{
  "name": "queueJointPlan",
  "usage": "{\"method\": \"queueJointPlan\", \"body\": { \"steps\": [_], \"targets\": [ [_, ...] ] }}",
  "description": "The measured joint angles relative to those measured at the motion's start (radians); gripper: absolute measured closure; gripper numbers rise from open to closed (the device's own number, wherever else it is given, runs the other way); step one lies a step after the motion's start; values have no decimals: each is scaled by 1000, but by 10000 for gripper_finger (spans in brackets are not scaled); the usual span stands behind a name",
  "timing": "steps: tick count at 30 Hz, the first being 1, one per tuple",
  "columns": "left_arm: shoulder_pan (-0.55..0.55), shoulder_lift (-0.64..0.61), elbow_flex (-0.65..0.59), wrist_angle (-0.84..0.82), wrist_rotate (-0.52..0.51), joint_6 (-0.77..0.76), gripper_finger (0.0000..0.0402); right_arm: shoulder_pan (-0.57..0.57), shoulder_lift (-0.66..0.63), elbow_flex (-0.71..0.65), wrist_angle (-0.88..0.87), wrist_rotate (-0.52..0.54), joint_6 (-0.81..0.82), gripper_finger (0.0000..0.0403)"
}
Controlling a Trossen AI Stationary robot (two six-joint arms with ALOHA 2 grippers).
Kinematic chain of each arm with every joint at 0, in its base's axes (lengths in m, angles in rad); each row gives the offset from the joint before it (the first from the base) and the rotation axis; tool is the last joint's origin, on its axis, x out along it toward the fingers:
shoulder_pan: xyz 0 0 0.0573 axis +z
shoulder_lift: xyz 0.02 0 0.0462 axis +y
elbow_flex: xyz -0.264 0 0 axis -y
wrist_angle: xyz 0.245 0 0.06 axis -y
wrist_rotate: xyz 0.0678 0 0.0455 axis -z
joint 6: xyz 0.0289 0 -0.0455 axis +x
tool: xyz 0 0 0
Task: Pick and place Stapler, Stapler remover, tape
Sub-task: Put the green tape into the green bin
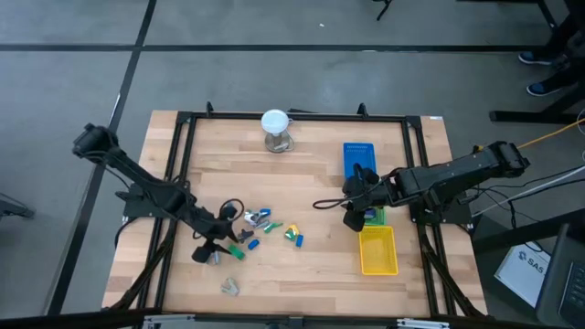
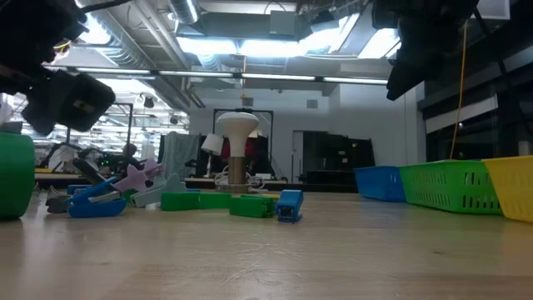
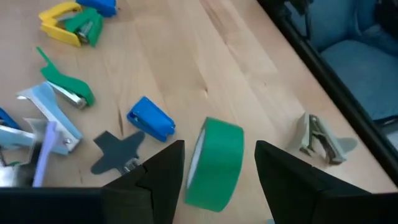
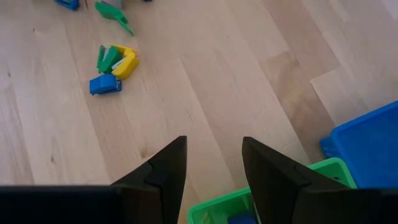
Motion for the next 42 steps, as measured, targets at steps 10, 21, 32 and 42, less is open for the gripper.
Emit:
{"method": "queueJointPlan", "body": {
  "steps": [10,21,32,42],
  "targets": [
    [-72,60,0,22,-118,56,176,0,0,0,0,0,1,242],
    [-80,132,0,75,-188,57,225,0,0,0,0,0,0,242],
    [24,106,0,184,-117,-3,299,0,0,0,89,0,-17,242],
    [220,-72,0,442,-322,178,299,0,0,0,249,1,-166,242]
  ]
}}
